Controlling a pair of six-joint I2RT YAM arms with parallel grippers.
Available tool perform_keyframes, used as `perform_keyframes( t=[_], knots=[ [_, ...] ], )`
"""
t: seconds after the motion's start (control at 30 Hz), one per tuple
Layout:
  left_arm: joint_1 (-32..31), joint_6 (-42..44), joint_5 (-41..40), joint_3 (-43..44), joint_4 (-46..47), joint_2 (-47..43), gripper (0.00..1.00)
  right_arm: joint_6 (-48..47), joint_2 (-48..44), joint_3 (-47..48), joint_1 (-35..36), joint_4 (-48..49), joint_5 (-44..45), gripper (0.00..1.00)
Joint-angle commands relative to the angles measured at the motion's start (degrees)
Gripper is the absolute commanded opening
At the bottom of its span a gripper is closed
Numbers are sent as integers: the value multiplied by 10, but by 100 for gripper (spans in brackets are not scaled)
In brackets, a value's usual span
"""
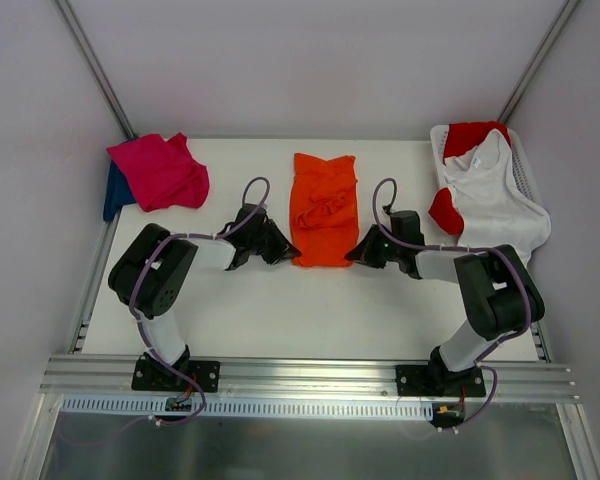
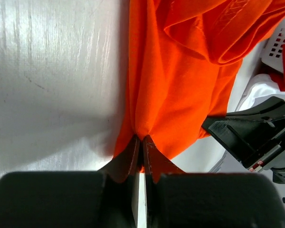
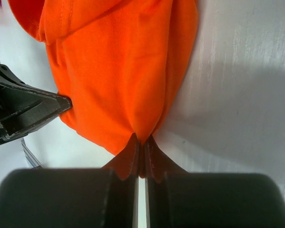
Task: Fold and stack the t-shirts
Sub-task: Fold the tshirt
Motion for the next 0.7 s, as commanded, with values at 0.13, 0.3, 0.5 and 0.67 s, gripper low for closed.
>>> perform_keyframes(
  t=[0.13, 0.3, 0.5, 0.67],
  knots=[
    [-19, 19, -20, 19, -42, -11, 0, 5, -15, -13, 21, 6, 0, 1],
    [-58, 87, -78, 21, -127, -69, 0, -7, -51, -13, 63, -43, 26, 0],
    [-88, 104, -102, -44, -172, -169, 0, -8, -112, -36, 115, -101, 70, 1],
    [-106, 91, -113, -79, -210, -277, 0, -3, -195, -40, 149, -192, 120, 0]
  ],
)
